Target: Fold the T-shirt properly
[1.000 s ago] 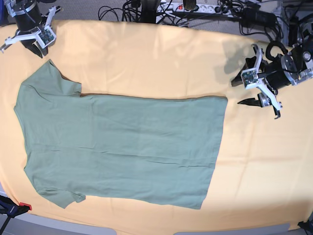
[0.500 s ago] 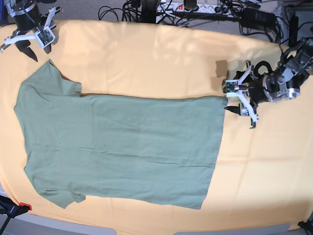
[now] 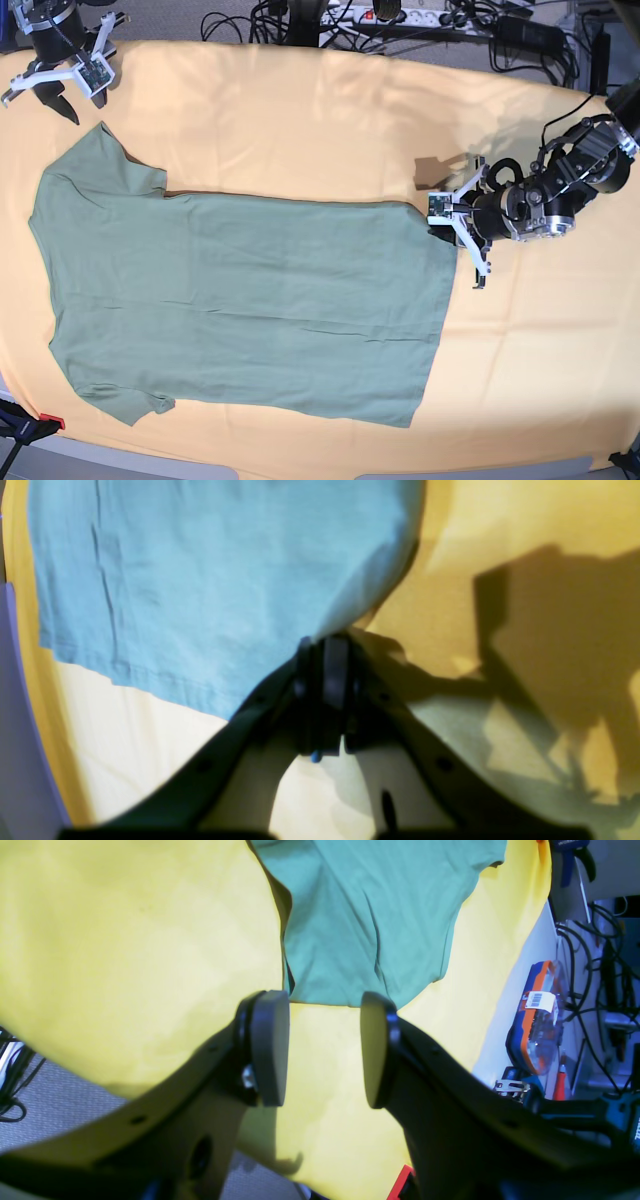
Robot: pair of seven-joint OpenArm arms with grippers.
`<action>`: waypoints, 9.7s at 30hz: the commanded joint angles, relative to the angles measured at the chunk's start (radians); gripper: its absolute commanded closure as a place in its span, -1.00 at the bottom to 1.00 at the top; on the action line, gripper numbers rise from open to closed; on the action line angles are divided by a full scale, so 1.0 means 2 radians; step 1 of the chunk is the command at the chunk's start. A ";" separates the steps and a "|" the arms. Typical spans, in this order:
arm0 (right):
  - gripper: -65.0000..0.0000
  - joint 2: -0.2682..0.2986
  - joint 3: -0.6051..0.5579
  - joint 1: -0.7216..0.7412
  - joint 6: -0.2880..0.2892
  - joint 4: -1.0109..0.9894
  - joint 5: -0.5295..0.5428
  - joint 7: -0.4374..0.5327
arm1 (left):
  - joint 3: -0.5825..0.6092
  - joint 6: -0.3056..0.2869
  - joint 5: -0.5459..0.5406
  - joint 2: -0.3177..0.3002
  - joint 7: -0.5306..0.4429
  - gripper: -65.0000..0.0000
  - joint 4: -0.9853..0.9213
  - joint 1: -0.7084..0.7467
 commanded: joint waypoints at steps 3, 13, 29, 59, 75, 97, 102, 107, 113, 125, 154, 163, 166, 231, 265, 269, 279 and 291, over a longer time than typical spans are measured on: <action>0.02 0.008 0.005 0.017 -0.002 0.009 -0.002 0.016 | -0.003 -0.003 0.002 -0.009 0.006 1.00 0.005 -0.011; -0.03 0.011 0.005 0.148 0.051 -0.099 0.048 0.034 | -0.003 -0.003 -0.027 -0.011 0.032 1.00 0.006 -0.011; -0.03 0.047 0.005 0.274 0.123 -0.289 0.133 -0.022 | -0.003 -0.003 -0.027 -0.011 0.030 1.00 0.005 -0.011; 1.00 0.048 0.005 0.310 0.123 -0.353 0.191 -0.050 | -0.003 -0.003 -0.027 -0.011 0.028 1.00 0.006 -0.013; 1.00 0.094 0.015 0.264 0.107 -0.257 0.201 -0.056 | -0.003 -0.026 -0.112 -0.060 0.028 1.00 0.075 -0.046; 1.00 0.154 0.064 0.082 0.104 -0.140 0.204 -0.134 | -0.003 -0.119 -0.225 -0.154 0.028 1.00 0.150 -0.024; 1.00 0.154 0.096 0.016 0.103 -0.121 0.208 -0.134 | -0.003 -0.119 -0.218 -0.182 0.028 1.00 0.185 0.021; 1.00 0.154 0.107 -0.031 0.087 -0.105 0.207 -0.134 | -0.003 -0.119 -0.203 -0.213 0.028 1.00 0.222 0.051; 1.00 0.138 0.107 -0.086 0.083 -0.079 0.190 -0.139 | -0.003 -0.119 -0.203 -0.261 0.029 1.00 0.275 0.093; 1.00 0.130 0.107 -0.129 0.039 -0.053 0.139 -0.142 | -0.003 -0.107 -0.192 -0.282 0.026 1.00 0.288 0.109; 1.00 0.130 0.029 0.098 0.083 -0.213 0.228 0.015 | -0.003 0.128 -0.109 -0.193 0.045 1.00 0.237 0.109; 1.00 0.130 -0.003 0.145 0.034 -0.229 0.201 0.011 | -0.003 0.126 -0.109 -0.160 0.045 1.00 0.202 0.109; 1.00 0.130 -0.003 0.145 0.031 -0.229 0.197 0.011 | -0.003 0.127 -0.109 -0.156 0.045 1.00 0.197 0.107; -0.09 0.131 -0.001 0.091 0.081 -0.213 0.070 -0.072 | -0.003 0.023 -0.132 -0.216 0.097 -0.23 0.266 0.079; 1.00 0.131 -0.001 0.090 0.060 -0.219 0.061 -0.057 | -0.003 -0.071 -0.087 -0.167 0.094 -0.23 0.199 0.083; 1.00 0.131 -0.001 0.090 0.060 -0.219 0.061 -0.057 | -0.003 -0.071 -0.087 -0.150 0.092 -0.21 0.173 0.083; 1.00 0.131 -0.001 0.090 0.060 -0.219 0.061 -0.056 | -0.003 -0.070 -0.087 -0.139 0.087 1.00 0.156 0.079; 1.00 0.140 -0.001 0.090 0.077 -0.178 0.061 -0.081 | -0.003 -0.056 -0.118 -0.167 0.095 0.92 0.218 0.048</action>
